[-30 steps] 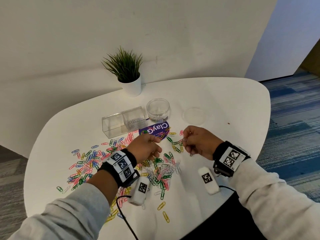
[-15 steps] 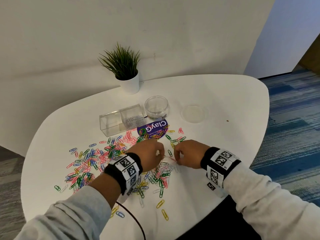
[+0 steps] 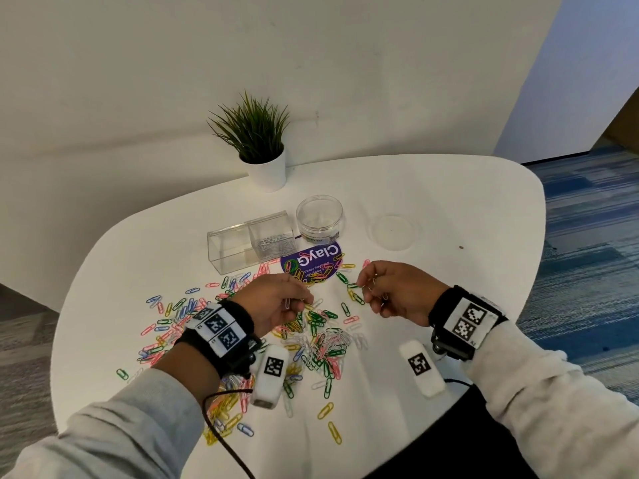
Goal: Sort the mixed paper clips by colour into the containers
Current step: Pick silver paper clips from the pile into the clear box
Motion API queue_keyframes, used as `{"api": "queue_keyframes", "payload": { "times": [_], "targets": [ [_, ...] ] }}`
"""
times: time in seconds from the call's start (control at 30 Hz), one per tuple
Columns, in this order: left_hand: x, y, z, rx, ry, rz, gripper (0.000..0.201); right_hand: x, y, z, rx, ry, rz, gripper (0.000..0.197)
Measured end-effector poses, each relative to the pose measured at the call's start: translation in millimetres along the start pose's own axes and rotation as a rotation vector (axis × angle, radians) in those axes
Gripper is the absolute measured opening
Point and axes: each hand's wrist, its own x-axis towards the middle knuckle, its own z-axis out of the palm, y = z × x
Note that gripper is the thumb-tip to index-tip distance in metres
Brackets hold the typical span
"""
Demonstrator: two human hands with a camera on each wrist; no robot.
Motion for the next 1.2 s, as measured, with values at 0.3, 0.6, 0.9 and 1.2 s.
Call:
{"api": "queue_keyframes", "payload": {
  "times": [0.3,0.6,0.9,1.2],
  "targets": [
    [6,5,7,0.023,0.103,-0.045,0.022,-1,12,20,-1.186,-0.002,-0.224,0.008],
    [17,12,25,1.458,0.121,0.274,0.018,4,17,16,-1.26,0.066,-0.172,0.01],
    [19,8,17,1.271,0.085,0.321,0.017,2,16,13,-1.244,0.054,-0.179,0.013],
    [5,4,-7,-0.264,0.006,0.004,0.01,-3,14,12,-1.264,0.008,-0.137,0.011]
  ]
}}
